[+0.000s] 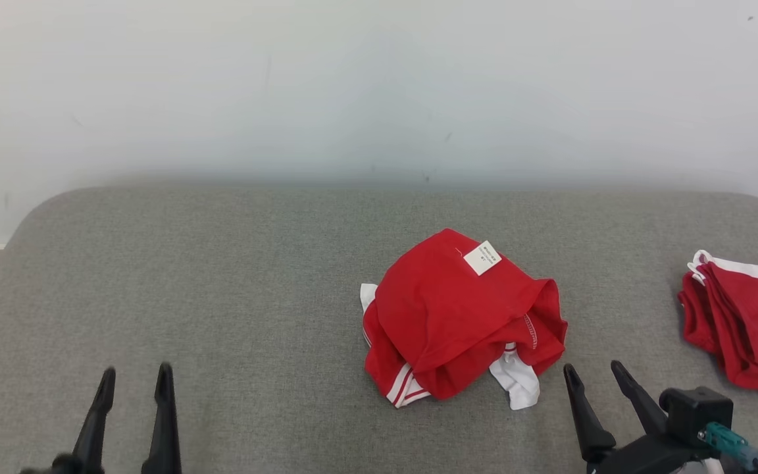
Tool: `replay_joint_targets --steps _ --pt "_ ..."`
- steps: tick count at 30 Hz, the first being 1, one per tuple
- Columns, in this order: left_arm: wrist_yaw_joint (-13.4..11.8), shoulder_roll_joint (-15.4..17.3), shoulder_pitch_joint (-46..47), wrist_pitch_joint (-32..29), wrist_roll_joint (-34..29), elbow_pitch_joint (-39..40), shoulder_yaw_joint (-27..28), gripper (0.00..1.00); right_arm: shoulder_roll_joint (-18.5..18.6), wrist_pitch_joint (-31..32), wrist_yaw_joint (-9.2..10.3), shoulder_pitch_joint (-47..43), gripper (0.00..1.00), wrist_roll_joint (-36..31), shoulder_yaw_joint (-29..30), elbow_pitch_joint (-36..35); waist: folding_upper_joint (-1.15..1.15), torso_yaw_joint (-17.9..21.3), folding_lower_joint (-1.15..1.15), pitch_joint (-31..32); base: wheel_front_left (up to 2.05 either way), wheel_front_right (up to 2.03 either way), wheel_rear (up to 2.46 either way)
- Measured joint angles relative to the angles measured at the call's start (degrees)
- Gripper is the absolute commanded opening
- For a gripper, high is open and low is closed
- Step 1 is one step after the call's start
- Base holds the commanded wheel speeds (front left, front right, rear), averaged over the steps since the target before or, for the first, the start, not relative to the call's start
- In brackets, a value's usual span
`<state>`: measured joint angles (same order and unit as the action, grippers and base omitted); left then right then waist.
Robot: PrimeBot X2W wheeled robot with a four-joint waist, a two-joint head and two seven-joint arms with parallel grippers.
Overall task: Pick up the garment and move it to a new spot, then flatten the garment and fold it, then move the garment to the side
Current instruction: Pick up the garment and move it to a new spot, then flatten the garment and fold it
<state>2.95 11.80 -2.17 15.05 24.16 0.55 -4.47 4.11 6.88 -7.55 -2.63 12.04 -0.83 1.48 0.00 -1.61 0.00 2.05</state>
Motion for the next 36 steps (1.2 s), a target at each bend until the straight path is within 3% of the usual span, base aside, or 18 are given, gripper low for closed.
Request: replay_joint_targets --steps 12,36 --pt "1.15 0.05 -9.40 0.00 -4.98 -5.56 2.71 1.00 0.34 -0.53 0.00 -2.40 1.00 -1.21 2.41 4.99 0.00 0.23 0.00 0.62 0.00 0.00 0.00" --pt "1.58 -0.33 -8.84 -1.46 -4.19 -8.51 -0.40 1.00 -0.16 2.14 0.00 -2.42 1.00 -2.05 2.77 5.54 0.00 1.51 0.00 1.01 0.00 0.00 0.00"
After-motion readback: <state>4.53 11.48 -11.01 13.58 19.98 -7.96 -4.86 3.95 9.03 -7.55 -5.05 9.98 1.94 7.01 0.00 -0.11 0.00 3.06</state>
